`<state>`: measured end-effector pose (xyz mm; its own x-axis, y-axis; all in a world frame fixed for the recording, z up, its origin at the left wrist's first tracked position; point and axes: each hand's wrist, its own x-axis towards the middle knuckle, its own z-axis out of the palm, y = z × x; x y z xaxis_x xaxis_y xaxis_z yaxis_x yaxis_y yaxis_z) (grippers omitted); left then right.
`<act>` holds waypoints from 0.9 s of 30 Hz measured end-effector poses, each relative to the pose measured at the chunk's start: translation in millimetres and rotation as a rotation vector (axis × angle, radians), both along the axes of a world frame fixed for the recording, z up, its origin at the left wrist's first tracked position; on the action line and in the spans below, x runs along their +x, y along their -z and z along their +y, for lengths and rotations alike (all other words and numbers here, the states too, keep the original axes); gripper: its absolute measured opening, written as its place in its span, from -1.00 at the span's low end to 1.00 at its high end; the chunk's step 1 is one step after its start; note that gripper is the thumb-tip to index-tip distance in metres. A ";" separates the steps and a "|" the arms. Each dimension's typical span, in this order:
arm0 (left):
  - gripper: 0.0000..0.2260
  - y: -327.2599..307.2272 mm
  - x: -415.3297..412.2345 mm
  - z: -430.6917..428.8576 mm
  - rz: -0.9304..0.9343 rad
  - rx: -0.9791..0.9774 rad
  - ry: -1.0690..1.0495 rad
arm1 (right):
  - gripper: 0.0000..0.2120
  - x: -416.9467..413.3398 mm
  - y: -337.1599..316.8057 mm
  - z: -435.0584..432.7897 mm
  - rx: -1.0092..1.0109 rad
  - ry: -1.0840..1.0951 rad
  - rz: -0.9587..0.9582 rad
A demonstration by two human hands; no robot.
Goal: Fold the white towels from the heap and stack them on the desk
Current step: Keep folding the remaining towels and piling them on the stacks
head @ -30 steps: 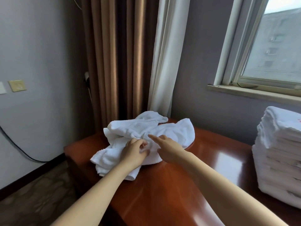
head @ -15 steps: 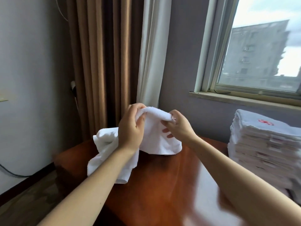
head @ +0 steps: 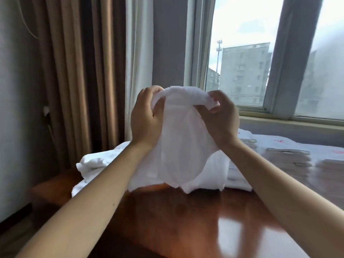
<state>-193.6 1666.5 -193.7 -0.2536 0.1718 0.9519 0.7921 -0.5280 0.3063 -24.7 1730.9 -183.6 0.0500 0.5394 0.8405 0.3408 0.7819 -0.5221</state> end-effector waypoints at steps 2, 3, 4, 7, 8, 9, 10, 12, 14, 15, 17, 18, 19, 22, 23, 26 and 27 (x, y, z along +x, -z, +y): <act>-0.79 -4.0 27.2 -1.6 0.014 -0.019 0.043 | -0.83 32.5 -9.4 -14.2 0.054 0.100 -0.016; -0.75 -6.0 42.1 -1.9 0.025 -0.029 0.062 | -0.84 48.7 -13.6 -19.9 0.079 0.145 -0.020; -0.72 -7.5 56.8 -2.0 0.033 -0.044 0.079 | -0.82 63.9 -17.1 -24.7 0.102 0.188 -0.022; -0.70 -9.2 94.2 0.6 0.049 -0.083 0.111 | -0.80 105.3 -22.0 -30.1 0.149 0.262 -0.026; -0.72 -8.6 102.6 2.3 0.064 -0.083 0.109 | -0.80 116.2 -21.2 -28.9 0.153 0.284 -0.039; -0.74 -7.7 108.9 3.8 0.084 -0.080 0.103 | -0.80 124.9 -19.3 -26.1 0.150 0.308 -0.055; -0.75 -6.7 112.8 5.3 0.105 -0.076 0.094 | -0.80 131.3 -16.3 -23.0 0.144 0.329 -0.071; -0.77 -2.9 112.6 8.9 0.139 -0.076 0.061 | -0.82 135.9 -7.5 -16.6 0.142 0.336 -0.093; -0.80 4.0 103.0 13.4 0.151 -0.114 0.009 | -0.82 130.3 6.0 -10.1 0.138 0.289 -0.139; -0.82 9.5 95.9 16.2 0.155 -0.144 -0.020 | -0.81 125.2 14.5 -6.5 0.108 0.263 -0.179; -0.84 25.6 79.3 23.1 0.164 -0.225 -0.077 | -0.80 113.7 34.5 2.6 -0.022 0.206 -0.279; -0.85 36.0 71.0 27.3 0.170 -0.286 -0.105 | -0.78 108.7 45.8 7.8 -0.109 0.175 -0.351; -0.85 47.8 63.2 31.9 0.180 -0.361 -0.140 | -0.76 104.5 57.4 12.6 -0.199 0.140 -0.441; -0.75 87.8 50.5 46.0 0.255 -0.645 -0.276 | -0.71 99.8 91.2 23.7 -0.434 -0.060 -0.640; -0.69 101.4 51.9 49.4 0.289 -0.727 -0.299 | -0.71 101.4 100.8 26.3 -0.483 -0.109 -0.683; -0.64 139.4 73.6 56.8 0.376 -0.857 -0.171 | -0.75 116.0 121.1 35.7 -0.566 -0.112 -0.809; -0.65 150.0 84.9 58.9 0.394 -0.889 -0.088 | -0.75 123.7 125.2 38.9 -0.596 -0.096 -0.827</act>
<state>-108.7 1725.4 -343.7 0.0083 0.8639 0.5036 0.9486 -0.1661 0.2693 99.0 1769.8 -308.8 -0.4891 0.8522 0.1860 0.7201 0.5148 -0.4652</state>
